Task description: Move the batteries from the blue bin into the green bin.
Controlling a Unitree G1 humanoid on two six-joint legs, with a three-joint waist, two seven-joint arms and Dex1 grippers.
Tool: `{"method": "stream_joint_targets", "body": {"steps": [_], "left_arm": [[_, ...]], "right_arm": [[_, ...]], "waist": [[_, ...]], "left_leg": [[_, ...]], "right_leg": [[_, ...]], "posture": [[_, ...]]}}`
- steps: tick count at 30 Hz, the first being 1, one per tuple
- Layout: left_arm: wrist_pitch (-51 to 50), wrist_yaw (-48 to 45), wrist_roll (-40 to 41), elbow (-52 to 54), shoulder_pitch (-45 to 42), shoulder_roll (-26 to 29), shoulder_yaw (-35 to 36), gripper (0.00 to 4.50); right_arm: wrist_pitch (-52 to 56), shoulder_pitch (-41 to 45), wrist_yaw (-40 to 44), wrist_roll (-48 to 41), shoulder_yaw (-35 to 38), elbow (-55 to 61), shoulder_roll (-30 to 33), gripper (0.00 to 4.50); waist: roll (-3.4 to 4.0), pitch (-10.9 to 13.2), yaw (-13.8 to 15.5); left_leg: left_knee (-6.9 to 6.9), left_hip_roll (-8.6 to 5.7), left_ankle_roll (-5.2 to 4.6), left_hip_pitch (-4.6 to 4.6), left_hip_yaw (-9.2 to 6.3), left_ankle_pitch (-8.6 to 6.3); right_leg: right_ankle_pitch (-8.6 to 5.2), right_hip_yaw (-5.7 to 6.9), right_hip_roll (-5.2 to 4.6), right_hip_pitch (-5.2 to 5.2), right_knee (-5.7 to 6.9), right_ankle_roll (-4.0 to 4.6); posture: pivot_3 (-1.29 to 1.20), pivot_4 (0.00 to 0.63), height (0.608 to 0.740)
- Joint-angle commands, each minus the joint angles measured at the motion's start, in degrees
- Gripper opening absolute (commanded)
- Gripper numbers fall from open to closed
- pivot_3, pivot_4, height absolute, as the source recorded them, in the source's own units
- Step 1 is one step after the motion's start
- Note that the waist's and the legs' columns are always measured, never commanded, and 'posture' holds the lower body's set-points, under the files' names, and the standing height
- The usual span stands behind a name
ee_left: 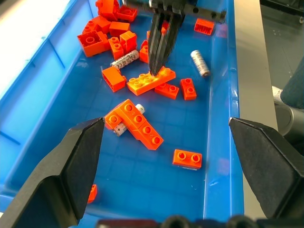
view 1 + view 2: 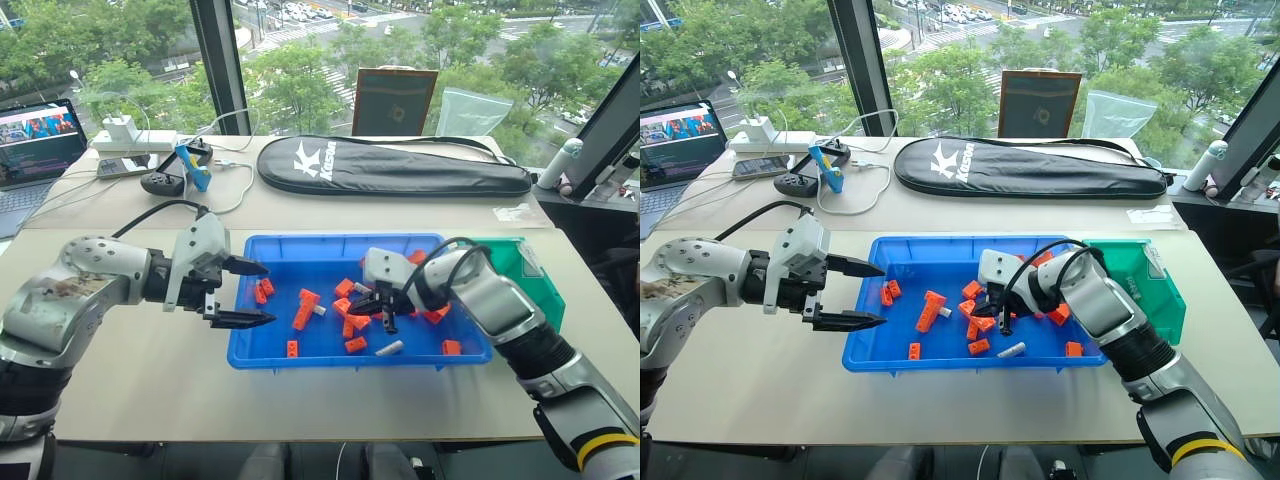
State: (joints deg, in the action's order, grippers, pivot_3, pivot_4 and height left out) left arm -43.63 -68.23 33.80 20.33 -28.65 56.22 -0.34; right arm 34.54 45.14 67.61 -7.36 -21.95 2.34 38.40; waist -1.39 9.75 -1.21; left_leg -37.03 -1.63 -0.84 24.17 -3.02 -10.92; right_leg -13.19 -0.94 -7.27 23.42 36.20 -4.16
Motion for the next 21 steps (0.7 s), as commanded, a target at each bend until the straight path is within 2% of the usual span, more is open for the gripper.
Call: {"method": "stream_joint_targets", "body": {"steps": [1,3,6,11,16,21], "left_arm": [[1.63,-0.44,-0.18,0.11,-1.20,-0.26,-0.03,4.50],[1.84,-0.53,-0.30,-0.02,-1.24,-0.39,-0.22,4.50],[2.19,-0.64,-0.35,-0.31,-1.34,-0.49,-0.53,4.50],[2.86,-1.16,-0.83,-1.19,-1.93,-1.10,-1.56,4.50],[2.99,-1.56,-1.09,-1.73,-2.46,-1.63,-2.14,4.50],[2.93,-1.69,-1.07,-1.52,-2.19,-1.54,-2.33,4.50]], "right_arm": [[0.46,2.79,-0.96,-0.49,4.99,1.05,2.22,0.06],[1.79,2.73,-0.12,-1.53,6.30,1.93,3.69,0.06],[3.92,1.90,1.79,-3.35,7.22,3.71,5.64,0.86],[3.71,-2.25,9.43,-4.40,3.99,7.92,12.77,2.53],[-5.29,-4.29,16.41,-1.96,0.01,7.08,16.36,4.24],[-13.60,-2.93,21.15,1.58,-3.92,-0.19,15.04,4.24]], "waist": [[0.00,0.00,0.08],[0.00,0.00,0.14],[0.00,0.00,0.16],[0.00,0.00,0.20],[-0.01,0.00,-0.13],[-0.01,0.01,-0.39]], "left_leg": [[0.00,0.00,0.00,0.00,-0.01,0.00],[0.01,0.00,0.00,0.00,-0.02,0.00],[0.01,0.00,0.00,0.02,-0.01,0.00],[0.01,0.00,0.00,0.02,0.00,-0.01],[0.00,0.02,0.00,0.01,0.03,-0.01],[0.00,0.05,0.00,-0.01,0.03,0.00]], "right_leg": [[0.00,0.01,0.00,-0.01,0.00,0.00],[0.00,0.02,0.00,-0.02,-0.01,0.00],[0.00,0.01,0.00,-0.01,-0.02,0.00],[0.00,0.01,0.00,-0.02,-0.04,0.00],[0.00,0.00,0.00,-0.02,-0.04,0.00],[0.00,0.01,0.02,-0.03,-0.03,0.00]], "posture": [[0.00,0.150,0.740],[0.00,0.150,0.740],[0.00,0.150,0.740],[0.00,0.150,0.740],[0.00,0.150,0.740],[0.00,0.150,0.740]]}}
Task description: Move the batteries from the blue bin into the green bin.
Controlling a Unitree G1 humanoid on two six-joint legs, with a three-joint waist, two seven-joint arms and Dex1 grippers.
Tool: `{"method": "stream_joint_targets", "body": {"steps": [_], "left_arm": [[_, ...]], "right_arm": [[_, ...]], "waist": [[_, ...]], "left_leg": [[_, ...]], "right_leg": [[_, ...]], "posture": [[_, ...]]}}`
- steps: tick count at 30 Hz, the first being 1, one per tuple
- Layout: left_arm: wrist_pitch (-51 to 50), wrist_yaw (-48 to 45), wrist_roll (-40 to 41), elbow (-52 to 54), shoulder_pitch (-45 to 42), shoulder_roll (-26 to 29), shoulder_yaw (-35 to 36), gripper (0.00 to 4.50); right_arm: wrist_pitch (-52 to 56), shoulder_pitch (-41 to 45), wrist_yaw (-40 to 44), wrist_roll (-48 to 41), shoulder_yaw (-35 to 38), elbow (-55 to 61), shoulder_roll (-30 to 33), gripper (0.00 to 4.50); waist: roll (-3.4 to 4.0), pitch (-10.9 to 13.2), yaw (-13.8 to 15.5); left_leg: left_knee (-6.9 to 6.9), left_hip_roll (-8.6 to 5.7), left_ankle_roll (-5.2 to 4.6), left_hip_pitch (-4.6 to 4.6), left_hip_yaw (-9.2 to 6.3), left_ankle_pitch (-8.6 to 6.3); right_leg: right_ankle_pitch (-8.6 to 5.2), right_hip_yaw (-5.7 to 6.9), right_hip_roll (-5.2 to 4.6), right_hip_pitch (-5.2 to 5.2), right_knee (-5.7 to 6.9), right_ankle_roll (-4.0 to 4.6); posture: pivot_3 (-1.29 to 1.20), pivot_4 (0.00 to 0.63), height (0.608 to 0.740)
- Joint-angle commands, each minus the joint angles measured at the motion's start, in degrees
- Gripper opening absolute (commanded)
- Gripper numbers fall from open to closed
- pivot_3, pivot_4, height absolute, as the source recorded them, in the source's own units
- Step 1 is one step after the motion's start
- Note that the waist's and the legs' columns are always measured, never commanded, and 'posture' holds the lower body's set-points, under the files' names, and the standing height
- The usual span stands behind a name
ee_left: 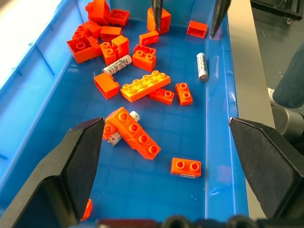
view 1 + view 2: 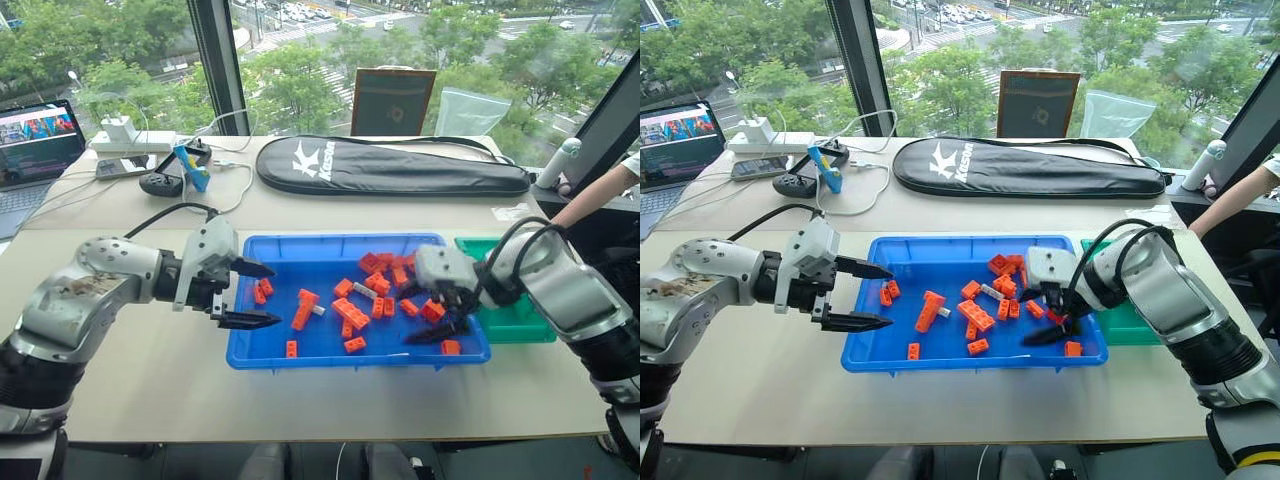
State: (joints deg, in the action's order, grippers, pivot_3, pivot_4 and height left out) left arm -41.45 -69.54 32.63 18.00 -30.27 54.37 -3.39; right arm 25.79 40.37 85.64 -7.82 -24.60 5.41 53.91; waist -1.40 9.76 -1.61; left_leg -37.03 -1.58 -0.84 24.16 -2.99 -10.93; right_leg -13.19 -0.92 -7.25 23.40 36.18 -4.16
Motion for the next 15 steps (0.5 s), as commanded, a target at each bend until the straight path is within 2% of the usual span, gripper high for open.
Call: {"method": "stream_joint_targets", "body": {"steps": [1,10,15], "left_arm": [[0.47,-0.26,0.30,1.04,-0.33,0.39,0.95,4.50],[-1.55,1.82,1.76,4.91,4.01,1.72,3.83,4.50],[-2.23,2.80,2.29,6.23,5.43,2.36,4.95,4.50]], "right_arm": [[-5.70,2.29,4.05,2.40,-1.72,-4.41,-0.84,4.24],[-10.82,6.00,6.86,2.76,-8.58,-11.60,-3.83,4.24],[-9.19,6.08,6.78,3.39,-9.59,-11.35,-6.02,4.24]], "waist": [[0.00,0.00,0.01],[0.00,0.00,-0.06],[0.00,0.00,-0.06]], "left_leg": [[0.00,0.00,0.00,0.00,0.00,0.00],[0.01,0.00,0.00,0.01,-0.02,0.00],[0.01,0.00,0.01,0.01,-0.02,0.00]], "right_leg": [[0.00,0.00,0.00,0.00,0.00,0.00],[0.00,0.00,0.00,0.02,0.00,0.00],[0.00,0.00,0.00,0.02,0.01,0.00]], "posture": [[0.00,0.150,0.740],[0.00,0.150,0.740],[0.00,0.150,0.740]]}}
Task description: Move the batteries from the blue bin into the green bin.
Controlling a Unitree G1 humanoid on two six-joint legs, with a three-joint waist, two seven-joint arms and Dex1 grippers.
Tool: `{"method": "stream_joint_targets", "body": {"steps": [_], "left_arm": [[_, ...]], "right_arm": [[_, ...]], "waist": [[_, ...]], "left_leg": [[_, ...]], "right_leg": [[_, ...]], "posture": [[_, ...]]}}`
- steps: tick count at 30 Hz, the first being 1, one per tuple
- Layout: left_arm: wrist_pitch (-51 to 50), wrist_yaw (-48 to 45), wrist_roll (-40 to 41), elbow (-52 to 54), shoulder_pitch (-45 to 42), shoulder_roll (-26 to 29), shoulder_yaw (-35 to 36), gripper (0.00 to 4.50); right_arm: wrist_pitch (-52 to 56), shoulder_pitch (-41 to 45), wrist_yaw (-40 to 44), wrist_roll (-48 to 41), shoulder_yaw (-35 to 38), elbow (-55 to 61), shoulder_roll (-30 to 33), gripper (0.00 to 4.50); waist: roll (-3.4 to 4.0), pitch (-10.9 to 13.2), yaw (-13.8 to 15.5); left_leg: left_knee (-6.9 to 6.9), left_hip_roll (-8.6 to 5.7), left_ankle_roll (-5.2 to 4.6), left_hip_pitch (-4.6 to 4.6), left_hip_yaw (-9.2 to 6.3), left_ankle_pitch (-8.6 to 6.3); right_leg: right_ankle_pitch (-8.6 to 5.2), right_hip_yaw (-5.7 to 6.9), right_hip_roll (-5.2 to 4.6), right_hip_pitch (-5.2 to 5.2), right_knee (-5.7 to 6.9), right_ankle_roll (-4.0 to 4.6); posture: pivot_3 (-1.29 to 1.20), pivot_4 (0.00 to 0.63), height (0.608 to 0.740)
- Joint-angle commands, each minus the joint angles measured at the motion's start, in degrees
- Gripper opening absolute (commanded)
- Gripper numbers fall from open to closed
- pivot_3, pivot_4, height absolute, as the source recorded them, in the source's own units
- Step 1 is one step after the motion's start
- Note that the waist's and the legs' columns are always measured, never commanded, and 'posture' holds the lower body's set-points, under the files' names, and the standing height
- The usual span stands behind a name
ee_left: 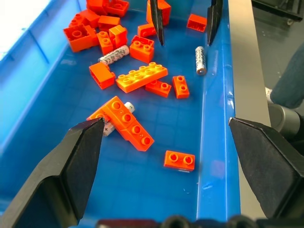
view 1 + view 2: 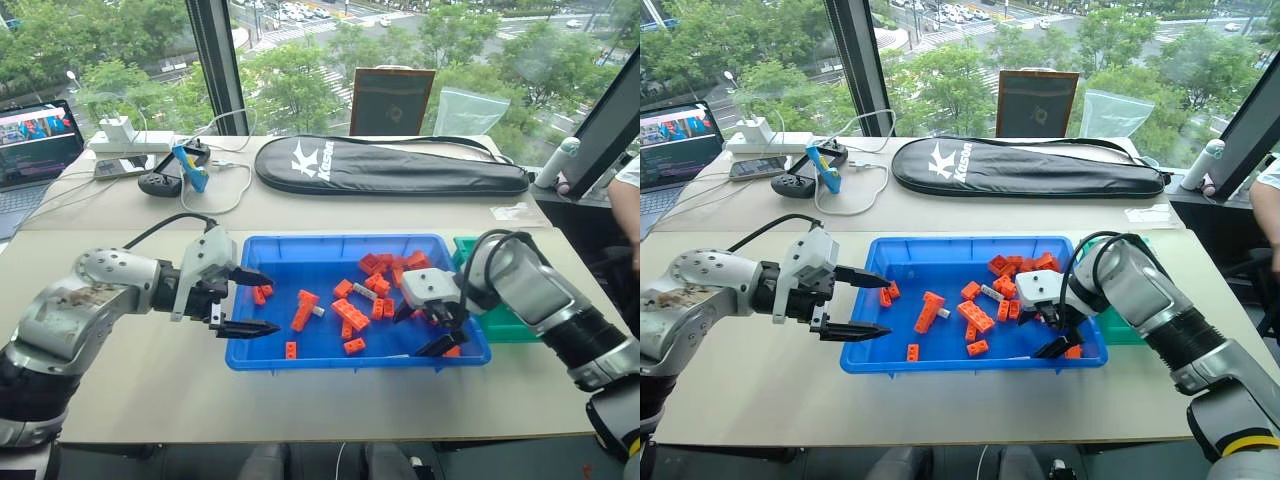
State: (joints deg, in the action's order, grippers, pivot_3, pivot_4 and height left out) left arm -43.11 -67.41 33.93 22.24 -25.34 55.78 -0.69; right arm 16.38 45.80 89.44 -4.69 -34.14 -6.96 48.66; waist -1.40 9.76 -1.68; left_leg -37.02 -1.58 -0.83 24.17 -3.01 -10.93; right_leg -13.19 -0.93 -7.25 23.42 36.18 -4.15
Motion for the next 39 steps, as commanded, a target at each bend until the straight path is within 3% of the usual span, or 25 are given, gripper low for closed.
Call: {"method": "stream_joint_targets", "body": {"steps": [1,3,4,6,16,22,26,34,39], "left_arm": [[-0.63,0.80,1.02,2.08,0.61,1.02,2.33,4.50],[-0.79,0.98,1.08,2.47,1.01,1.18,2.66,4.50],[-0.84,1.01,1.12,2.60,1.14,1.26,2.80,4.50],[-0.70,1.00,1.00,2.42,1.04,1.37,2.74,4.50],[1.11,0.12,-0.66,-0.14,-1.17,1.03,0.78,4.50],[1.92,-0.39,-1.36,-1.42,-2.61,0.53,-0.31,4.50],[2.22,-0.71,-1.20,-2.33,-3.81,-0.11,-0.56,4.50],[2.42,-0.44,-0.37,-5.01,-7.53,-3.99,-0.74,4.50],[3.99,-1.42,-2.07,-7.11,-9.09,-5.40,-2.51,4.50]], "right_arm": [[0.67,0.55,2.84,0.61,0.05,1.05,-1.25,4.24],[1.66,0.07,2.33,0.96,0.29,1.76,-1.66,4.24],[2.11,-0.16,2.10,1.11,0.45,2.11,-1.72,3.85],[3.05,-0.80,1.23,1.66,0.88,2.64,-1.83,3.57],[3.68,-2.09,-2.03,3.21,2.94,3.29,-2.61,0.25],[3.50,-2.58,-3.00,2.62,5.87,5.28,-2.11,0.26],[10.58,1.65,-2.58,-2.55,13.51,8.58,0.12,0.26],[11.06,7.85,-7.70,2.20,22.53,-1.63,12.55,0.26],[9.41,5.31,-8.38,3.37,24.26,-5.57,17.84,0.26]], "waist": [[0.00,0.00,0.04],[0.00,0.00,0.06],[0.00,0.00,0.06],[0.00,0.00,0.11],[0.00,0.00,0.20],[0.00,0.00,0.25],[0.02,0.01,0.29],[0.01,0.03,1.12],[0.02,0.03,0.66]], "left_leg": [[0.00,0.00,0.00,0.00,0.00,0.00],[0.00,0.00,0.00,0.00,0.00,0.00],[0.00,0.00,0.00,0.00,0.00,0.00],[0.00,0.00,0.00,0.00,-0.01,0.00],[0.00,-0.01,0.00,-0.01,0.01,0.00],[-0.01,-0.01,0.01,-0.01,0.01,0.00],[0.00,-0.01,0.01,0.01,0.01,0.00],[0.01,-0.03,0.02,0.02,0.00,0.00],[0.02,-0.05,0.02,0.07,0.06,0.00]], "right_leg": [[0.00,0.00,0.00,0.00,0.00,0.00],[0.00,0.00,0.00,0.00,0.00,0.00],[0.00,0.00,0.00,0.00,0.00,0.00],[0.00,0.00,0.00,0.00,0.01,0.00],[0.00,0.00,0.00,0.00,0.01,0.00],[0.00,0.00,0.00,-0.01,0.01,0.00],[0.00,0.00,0.00,0.01,0.01,0.00],[0.00,0.04,0.00,-0.03,-0.06,0.00],[0.00,-0.01,-0.04,0.01,-0.08,0.01]], "posture": [[0.00,0.150,0.740],[0.00,0.150,0.740],[0.00,0.150,0.740],[0.00,0.150,0.740],[0.00,0.150,0.740],[0.00,0.150,0.740],[0.00,0.150,0.740],[0.00,0.150,0.740],[0.00,0.150,0.740]]}}
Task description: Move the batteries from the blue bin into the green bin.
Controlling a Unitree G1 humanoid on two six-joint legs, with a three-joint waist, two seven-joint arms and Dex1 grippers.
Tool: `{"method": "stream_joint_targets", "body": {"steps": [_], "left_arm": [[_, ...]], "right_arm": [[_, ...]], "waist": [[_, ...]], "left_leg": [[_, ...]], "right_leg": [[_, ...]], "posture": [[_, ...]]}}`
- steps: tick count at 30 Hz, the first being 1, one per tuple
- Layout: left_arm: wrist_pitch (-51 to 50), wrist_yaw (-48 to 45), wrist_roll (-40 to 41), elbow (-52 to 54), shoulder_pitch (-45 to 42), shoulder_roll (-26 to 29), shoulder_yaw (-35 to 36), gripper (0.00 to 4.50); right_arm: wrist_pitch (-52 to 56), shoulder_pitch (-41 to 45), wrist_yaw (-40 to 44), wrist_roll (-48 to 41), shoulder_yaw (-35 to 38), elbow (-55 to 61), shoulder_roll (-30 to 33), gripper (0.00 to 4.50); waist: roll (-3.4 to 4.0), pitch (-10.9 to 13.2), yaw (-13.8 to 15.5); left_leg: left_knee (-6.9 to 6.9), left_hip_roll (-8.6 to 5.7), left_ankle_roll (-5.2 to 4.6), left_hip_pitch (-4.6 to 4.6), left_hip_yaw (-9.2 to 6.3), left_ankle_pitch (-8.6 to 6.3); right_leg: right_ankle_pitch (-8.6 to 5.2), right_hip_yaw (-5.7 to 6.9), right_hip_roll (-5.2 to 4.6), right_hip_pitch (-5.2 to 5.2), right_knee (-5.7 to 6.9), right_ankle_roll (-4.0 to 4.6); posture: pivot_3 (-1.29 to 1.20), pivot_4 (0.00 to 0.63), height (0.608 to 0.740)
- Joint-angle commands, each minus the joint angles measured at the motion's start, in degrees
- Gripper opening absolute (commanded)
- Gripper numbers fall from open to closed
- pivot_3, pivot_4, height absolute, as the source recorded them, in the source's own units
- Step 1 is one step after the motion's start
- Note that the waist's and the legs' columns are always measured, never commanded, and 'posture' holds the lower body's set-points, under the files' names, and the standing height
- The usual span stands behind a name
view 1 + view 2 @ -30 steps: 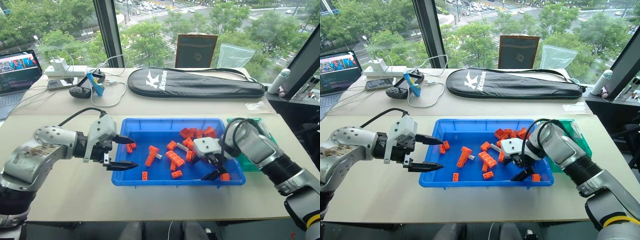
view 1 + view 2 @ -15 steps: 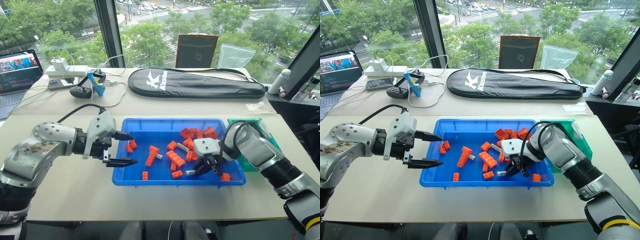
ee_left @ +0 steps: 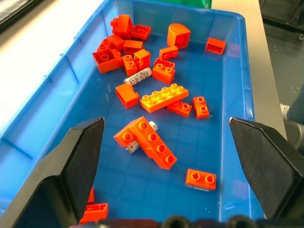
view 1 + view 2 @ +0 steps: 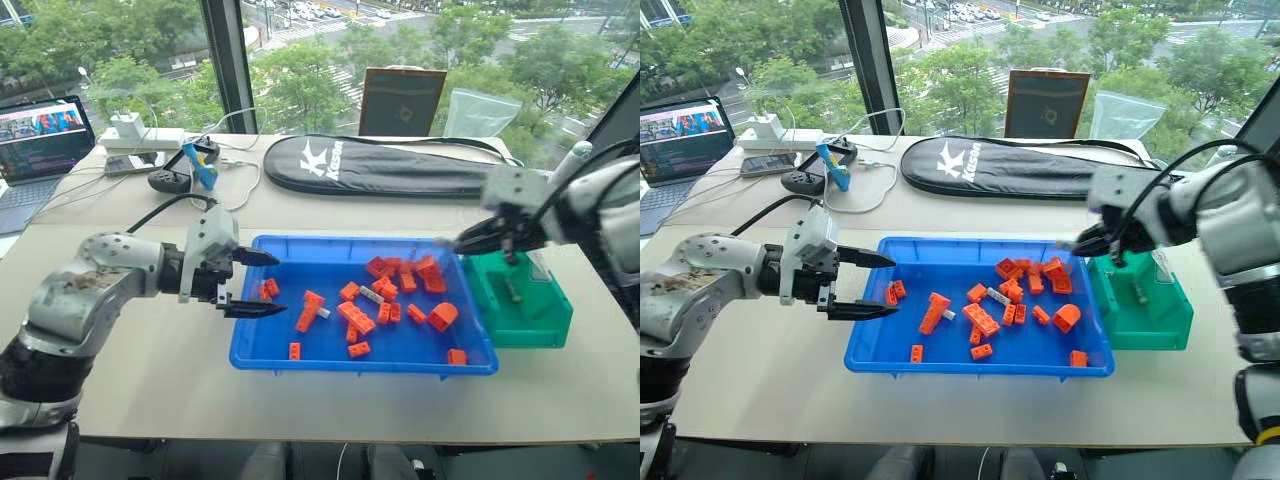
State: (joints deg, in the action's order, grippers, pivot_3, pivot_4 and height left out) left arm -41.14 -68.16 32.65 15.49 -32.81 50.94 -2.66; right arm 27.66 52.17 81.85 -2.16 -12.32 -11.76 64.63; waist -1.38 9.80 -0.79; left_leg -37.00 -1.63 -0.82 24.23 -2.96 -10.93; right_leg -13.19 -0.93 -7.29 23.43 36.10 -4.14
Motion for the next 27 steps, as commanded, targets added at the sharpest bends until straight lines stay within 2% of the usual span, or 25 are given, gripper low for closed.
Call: {"method": "stream_joint_targets", "body": {"steps": [1,9,11,12,17,21,27], "left_arm": [[2.20,-0.72,-1.06,-0.76,-2.00,-0.89,-0.88,4.50],[3.38,-1.42,-2.62,-1.93,-3.11,-1.44,-2.13,4.50],[3.41,-1.40,-2.75,-1.95,-3.12,-1.36,-2.16,4.50],[3.39,-1.37,-2.77,-1.88,-3.06,-1.31,-2.12,4.50],[3.16,-1.10,-3.26,-1.32,-2.51,-0.93,-1.69,4.50],[2.90,-1.01,-3.21,-1.17,-2.39,-0.79,-1.44,4.50],[2.57,-0.52,-3.20,-0.37,-1.67,-0.10,-0.89,4.50]], "right_arm": [[-2.20,-1.92,-1.38,1.19,2.56,-1.51,2.10,0.26],[-5.55,-8.22,-5.36,4.14,2.38,-5.74,1.28,0.26],[-6.20,-8.61,-6.32,4.95,2.28,-6.79,0.97,1.26],[-6.25,-8.41,-6.54,4.99,2.44,-7.00,0.75,1.49],[-6.46,-3.29,-6.56,6.19,2.14,-7.42,-0.17,3.25],[-3.85,-0.38,-5.20,4.20,1.79,-2.27,-3.45,4.48],[5.53,-1.10,-5.82,-1.31,-0.69,11.08,-14.55,4.48]], "waist": [[0.00,0.00,-0.42],[0.11,0.06,-1.31],[0.11,0.07,-1.35],[0.11,0.07,-1.34],[0.29,0.18,-1.62],[0.35,0.21,-1.69],[0.35,0.21,-1.68]], "left_leg": [[0.00,0.02,0.00,-0.02,0.01,0.00],[-0.01,0.02,0.00,-0.05,0.05,0.01],[-0.01,0.03,0.00,-0.05,0.04,0.00],[-0.01,0.02,0.00,-0.04,0.05,0.00],[-0.01,0.02,0.00,-0.05,0.05,0.01],[0.00,0.04,0.00,-0.05,0.03,0.01],[-0.01,0.09,0.00,-0.04,-0.01,0.01]], "right_leg": [[0.00,0.00,0.00,0.00,0.01,0.00],[0.00,-0.05,0.00,0.01,0.09,0.01],[0.00,-0.05,0.00,0.02,0.09,0.01],[0.00,-0.05,0.01,0.02,0.09,0.01],[0.00,-0.06,0.00,0.02,0.09,0.01],[0.00,-0.05,0.01,0.03,0.10,0.00],[0.00,-0.04,0.07,0.05,0.16,0.01]], "posture": [[0.00,0.150,0.740],[0.00,0.150,0.740],[0.00,0.150,0.740],[0.00,0.150,0.740],[0.00,0.150,0.740],[0.00,0.150,0.740],[0.00,0.150,0.740]]}}
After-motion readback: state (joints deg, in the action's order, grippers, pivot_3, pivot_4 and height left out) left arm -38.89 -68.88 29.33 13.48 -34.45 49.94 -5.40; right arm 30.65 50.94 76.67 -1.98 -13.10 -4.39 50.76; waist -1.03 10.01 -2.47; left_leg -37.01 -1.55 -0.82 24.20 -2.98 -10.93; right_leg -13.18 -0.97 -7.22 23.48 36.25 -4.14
